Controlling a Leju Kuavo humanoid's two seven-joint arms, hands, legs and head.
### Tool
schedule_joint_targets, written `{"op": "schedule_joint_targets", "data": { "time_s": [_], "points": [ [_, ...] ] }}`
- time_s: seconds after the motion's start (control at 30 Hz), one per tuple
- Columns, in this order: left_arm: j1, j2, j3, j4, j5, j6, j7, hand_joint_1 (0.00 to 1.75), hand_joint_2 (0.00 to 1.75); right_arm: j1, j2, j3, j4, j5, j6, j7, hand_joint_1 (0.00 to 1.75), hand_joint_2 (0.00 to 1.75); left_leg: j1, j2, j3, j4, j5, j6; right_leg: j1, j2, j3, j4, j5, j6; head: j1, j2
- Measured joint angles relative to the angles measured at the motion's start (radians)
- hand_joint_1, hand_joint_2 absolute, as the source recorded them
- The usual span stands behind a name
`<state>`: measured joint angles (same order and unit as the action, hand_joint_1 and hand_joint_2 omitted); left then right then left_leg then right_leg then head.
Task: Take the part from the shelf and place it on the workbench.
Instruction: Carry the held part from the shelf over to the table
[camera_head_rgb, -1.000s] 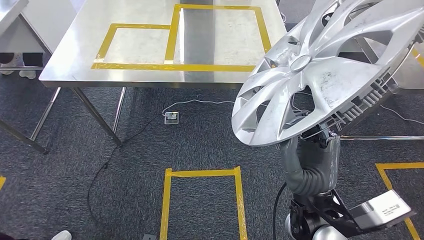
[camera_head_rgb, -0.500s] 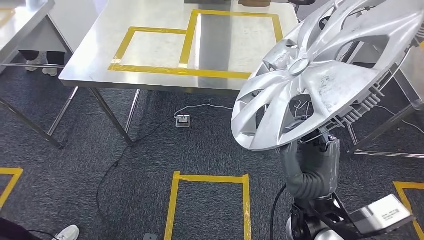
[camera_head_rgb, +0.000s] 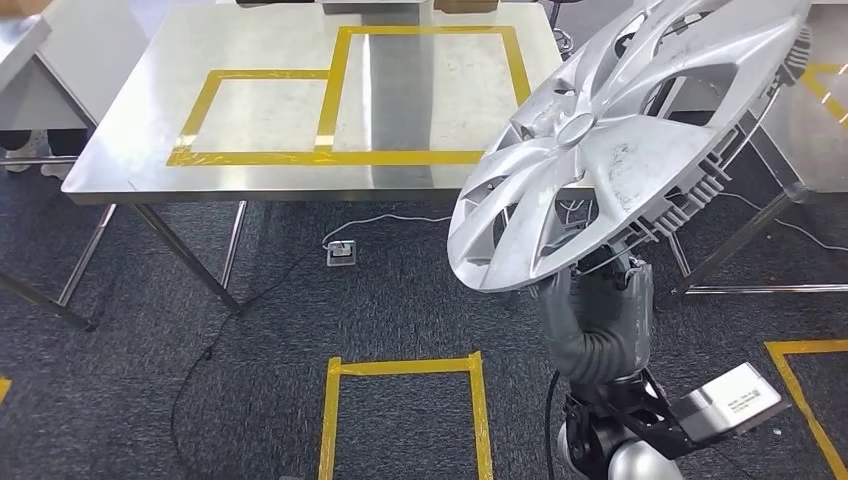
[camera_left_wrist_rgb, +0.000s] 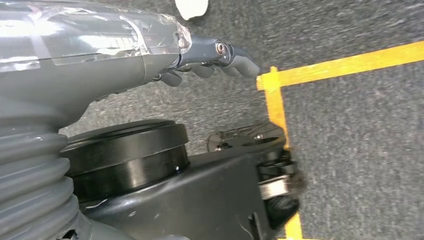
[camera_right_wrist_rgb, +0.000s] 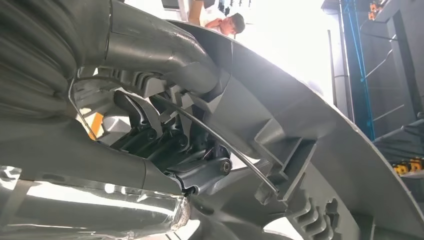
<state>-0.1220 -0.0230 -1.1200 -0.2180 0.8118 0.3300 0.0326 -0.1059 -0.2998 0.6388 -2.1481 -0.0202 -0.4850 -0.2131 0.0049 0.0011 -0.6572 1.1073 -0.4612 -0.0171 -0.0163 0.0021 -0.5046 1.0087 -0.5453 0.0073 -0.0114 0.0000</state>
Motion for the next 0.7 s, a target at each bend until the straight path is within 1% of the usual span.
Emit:
{"op": "schedule_joint_targets", "data": {
  "time_s": [0.03, 0.07, 0.13, 0.17, 0.2, 0.23, 0.3, 0.33, 0.37, 0.4, 0.43, 0.47, 0.5, 0.53, 0.57, 0.6, 0.63, 0.67, 0.7],
  "points": [
    [0.0, 0.0, 0.0, 0.0, 0.0, 0.0, 0.0, 0.0, 1.75, -0.002, 0.0, 0.0, 0.001, 0.0, 0.0, 0.0, 1.75, 1.75, -0.002, 0.0, 0.014, -0.031, 0.003, 0.006, 0.001, 0.0, 0.003, 0.001, -0.006, 0.006, -0.001, 0.0],
    [0.0, 0.001, 0.0, 0.0, -0.001, 0.0, 0.0, 0.0, 1.75, -0.003, 0.0, 0.0, 0.001, 0.0, 0.001, -0.001, 1.75, 1.75, -0.005, -0.001, 0.021, -0.039, -0.009, 0.011, 0.001, 0.001, 0.003, -0.001, -0.009, 0.011, -0.001, 0.0],
    [0.001, 0.001, 0.0, 0.0, -0.001, 0.0, 0.001, 0.0, 1.75, -0.004, 0.0, 0.0, 0.002, 0.0, 0.002, -0.002, 1.75, 1.75, -0.004, -0.002, 0.027, -0.053, -0.022, 0.022, -0.002, 0.0, 0.003, -0.002, -0.015, 0.021, 0.001, 0.0],
    [0.001, 0.001, 0.0, 0.001, -0.001, 0.0, 0.001, 0.0, 1.75, -0.004, 0.0, 0.0, 0.002, 0.0, 0.003, -0.002, 1.75, 1.75, -0.003, -0.003, 0.03, -0.055, -0.024, 0.028, -0.003, -0.001, 0.0, 0.008, -0.023, 0.026, 0.003, 0.0],
    [0.0, 0.001, 0.0, 0.001, -0.001, 0.0, 0.002, 0.0, 1.75, -0.004, 0.0, 0.0, 0.002, 0.0, 0.003, -0.002, 1.75, 1.75, -0.001, -0.002, 0.034, -0.058, -0.027, 0.034, -0.003, -0.001, -0.014, 0.036, -0.038, 0.031, 0.007, 0.0],
    [0.0, 0.0, 0.0, 0.001, -0.001, 0.0, 0.002, 0.0, 1.75, -0.004, 0.001, 0.0, 0.002, 0.0, 0.003, -0.002, 1.75, 1.75, 0.0, -0.001, 0.04, -0.06, -0.031, 0.039, -0.003, -0.001, -0.039, 0.086, -0.06, 0.035, 0.011, 0.0],
    [0.0, 0.0, 0.0, 0.001, -0.001, 0.0, 0.002, 0.0, 1.75, -0.003, 0.001, 0.0, 0.002, 0.0, 0.003, -0.002, 1.75, 1.75, -0.002, 0.003, 0.051, -0.06, -0.042, 0.048, -0.002, -0.001, -0.118, 0.223, -0.103, 0.04, 0.021, 0.0],
    [0.001, 0.0, 0.0, 0.001, -0.001, 0.0, 0.003, 0.0, 1.75, -0.002, 0.001, 0.0, 0.003, 0.0, 0.003, -0.002, 1.75, 1.75, -0.004, 0.005, 0.059, -0.06, -0.048, 0.049, -0.002, -0.001, -0.153, 0.273, -0.109, 0.04, 0.023, 0.0],
    [0.001, 0.0, 0.0, 0.001, -0.001, 0.0, 0.003, 0.0, 1.75, -0.001, 0.001, 0.0, 0.005, 0.0, 0.003, -0.002, 1.75, 1.75, -0.006, 0.005, 0.069, -0.06, -0.055, 0.05, -0.002, -0.001, -0.174, 0.291, -0.093, 0.037, 0.025, 0.0],
    [0.001, 0.0, 0.0, 0.001, -0.001, 0.0, 0.004, 0.0, 1.75, 0.0, 0.001, 0.0, 0.006, 0.0, 0.002, -0.002, 1.75, 1.75, -0.009, 0.005, 0.08, -0.06, -0.063, 0.051, 0.0, -0.001, -0.177, 0.27, -0.056, 0.032, 0.027, 0.0],
    [0.001, 0.0, 0.0, 0.001, -0.001, 0.0, 0.004, 0.0, 1.75, 0.0, 0.001, 0.0, 0.008, 0.0, 0.002, -0.002, 1.75, 1.75, -0.012, 0.005, 0.092, -0.06, -0.071, 0.05, 0.002, -0.001, -0.166, 0.216, -0.005, 0.024, 0.03, 0.0],
    [0.001, -0.001, 0.0, 0.001, -0.001, 0.0, 0.004, 0.0, 1.75, 0.001, 0.001, 0.0, 0.009, 0.0, 0.002, -0.002, 1.75, 1.75, -0.013, 0.005, 0.102, -0.061, -0.078, 0.049, 0.006, 0.0, -0.148, 0.157, 0.037, 0.013, 0.032, 0.0],
    [0.0, -0.003, 0.0, 0.001, -0.001, 0.0, 0.004, 0.0, 1.75, 0.001, 0.001, 0.0, 0.009, 0.0, 0.002, -0.002, 1.75, 1.75, -0.015, 0.005, 0.108, -0.062, -0.084, 0.047, 0.011, 0.0, -0.131, 0.105, 0.066, 0.002, 0.031, 0.0],
    [0.0, -0.004, 0.0, 0.001, -0.001, 0.0, 0.004, 0.0, 1.75, 0.001, 0.002, 0.0, 0.01, 0.0, 0.001, -0.002, 1.75, 1.75, -0.015, 0.006, 0.11, -0.063, -0.087, 0.044, 0.016, -0.001, -0.118, 0.07, 0.077, -0.008, 0.033, 0.0],
    [-0.001, -0.006, 0.0, 0.001, -0.001, 0.0, 0.004, 0.0, 1.75, 0.001, 0.002, 0.0, 0.01, 0.0, 0.001, -0.002, 1.75, 1.75, -0.014, 0.007, 0.108, -0.064, -0.089, 0.039, 0.019, -0.001, -0.111, 0.054, 0.072, -0.016, 0.033, 0.0],
    [-0.002, -0.007, 0.0, 0.001, -0.001, 0.0, 0.005, 0.0, 1.75, 0.001, 0.002, 0.0, 0.01, 0.0, 0.0, -0.003, 1.75, 1.75, -0.013, 0.008, 0.107, -0.066, -0.09, 0.034, 0.022, -0.002, -0.106, 0.041, 0.067, -0.021, 0.034, 0.0],
    [-0.002, -0.007, 0.0, 0.001, -0.001, 0.0, 0.005, 0.0, 1.75, 0.0, 0.003, 0.0, 0.01, 0.0, 0.0, -0.003, 1.75, 1.75, -0.014, 0.01, 0.106, -0.069, -0.092, 0.029, 0.02, -0.003, -0.1, 0.027, 0.063, -0.024, 0.037, 0.0],
    [-0.003, -0.008, 0.0, 0.001, -0.001, 0.0, 0.006, 0.0, 1.75, 0.001, 0.003, 0.0, 0.01, 0.0, 0.0, -0.003, 1.75, 1.75, -0.014, 0.008, 0.105, -0.066, -0.097, 0.025, 0.017, -0.004, -0.091, 0.012, 0.063, -0.026, 0.036, 0.0],
    [-0.003, -0.008, 0.0, 0.001, -0.001, 0.0, 0.007, 0.0, 1.75, 0.002, 0.004, 0.0, 0.01, 0.0, 0.0, -0.003, 1.75, 1.75, -0.014, 0.005, 0.097, -0.048, -0.109, 0.02, 0.013, -0.006, -0.081, -0.002, 0.064, -0.026, 0.034, 0.0]
  ]
}}
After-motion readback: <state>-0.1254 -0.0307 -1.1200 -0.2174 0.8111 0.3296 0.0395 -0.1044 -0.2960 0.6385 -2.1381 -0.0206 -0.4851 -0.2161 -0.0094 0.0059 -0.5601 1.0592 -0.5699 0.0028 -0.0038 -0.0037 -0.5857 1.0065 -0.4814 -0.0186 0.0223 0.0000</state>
